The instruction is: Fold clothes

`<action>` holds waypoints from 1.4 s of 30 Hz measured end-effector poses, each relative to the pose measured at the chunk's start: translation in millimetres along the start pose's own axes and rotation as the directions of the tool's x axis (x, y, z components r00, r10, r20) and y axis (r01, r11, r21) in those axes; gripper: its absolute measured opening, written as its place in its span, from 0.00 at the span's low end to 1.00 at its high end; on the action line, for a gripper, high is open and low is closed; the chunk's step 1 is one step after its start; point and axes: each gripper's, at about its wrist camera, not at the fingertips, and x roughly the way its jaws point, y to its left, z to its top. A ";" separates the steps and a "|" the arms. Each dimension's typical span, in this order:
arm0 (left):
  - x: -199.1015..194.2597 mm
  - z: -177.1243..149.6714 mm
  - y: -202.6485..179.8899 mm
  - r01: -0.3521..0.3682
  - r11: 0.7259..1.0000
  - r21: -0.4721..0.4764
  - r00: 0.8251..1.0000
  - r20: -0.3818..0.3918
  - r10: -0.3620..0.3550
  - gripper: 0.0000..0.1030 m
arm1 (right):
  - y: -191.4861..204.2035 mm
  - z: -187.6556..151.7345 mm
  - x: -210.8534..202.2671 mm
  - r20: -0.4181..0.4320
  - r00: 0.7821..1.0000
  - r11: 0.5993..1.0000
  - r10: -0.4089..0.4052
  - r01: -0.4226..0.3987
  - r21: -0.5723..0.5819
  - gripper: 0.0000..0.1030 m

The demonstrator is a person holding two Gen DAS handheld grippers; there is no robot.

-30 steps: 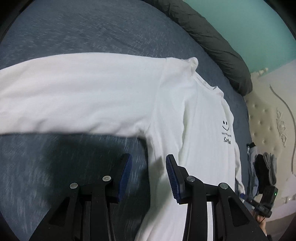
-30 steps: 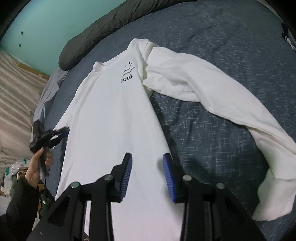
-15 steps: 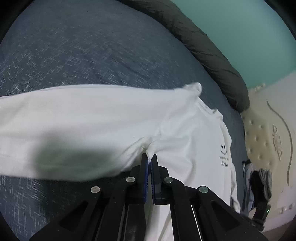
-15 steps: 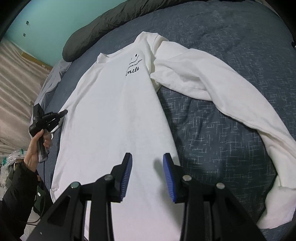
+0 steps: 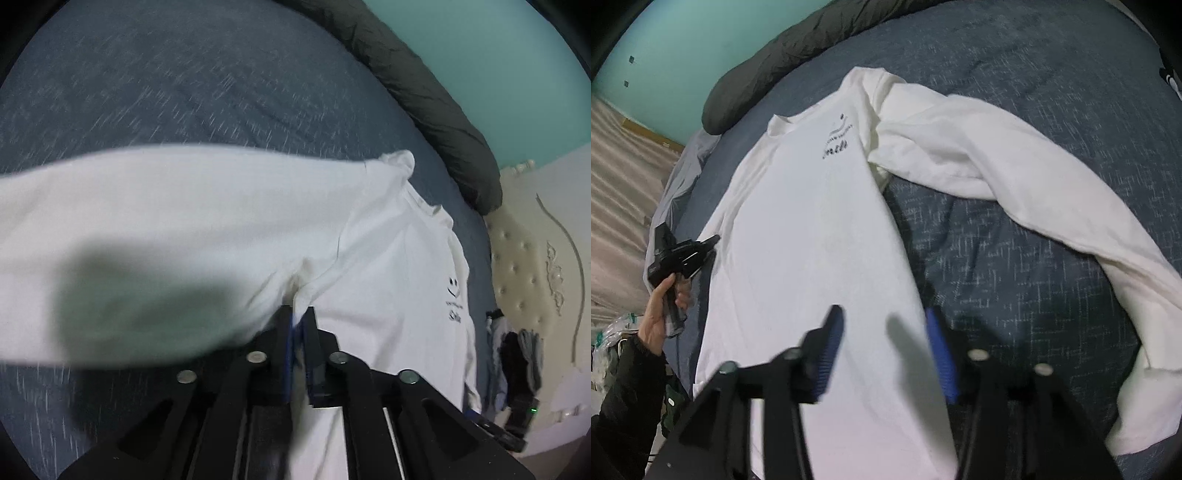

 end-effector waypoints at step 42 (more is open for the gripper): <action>-157.1 -190.0 -16.2 -0.144 0.954 0.264 0.958 -0.206 0.202 0.32 | -15.0 -142.1 -85.7 -0.090 0.982 0.981 -0.163 0.152 -0.119 0.01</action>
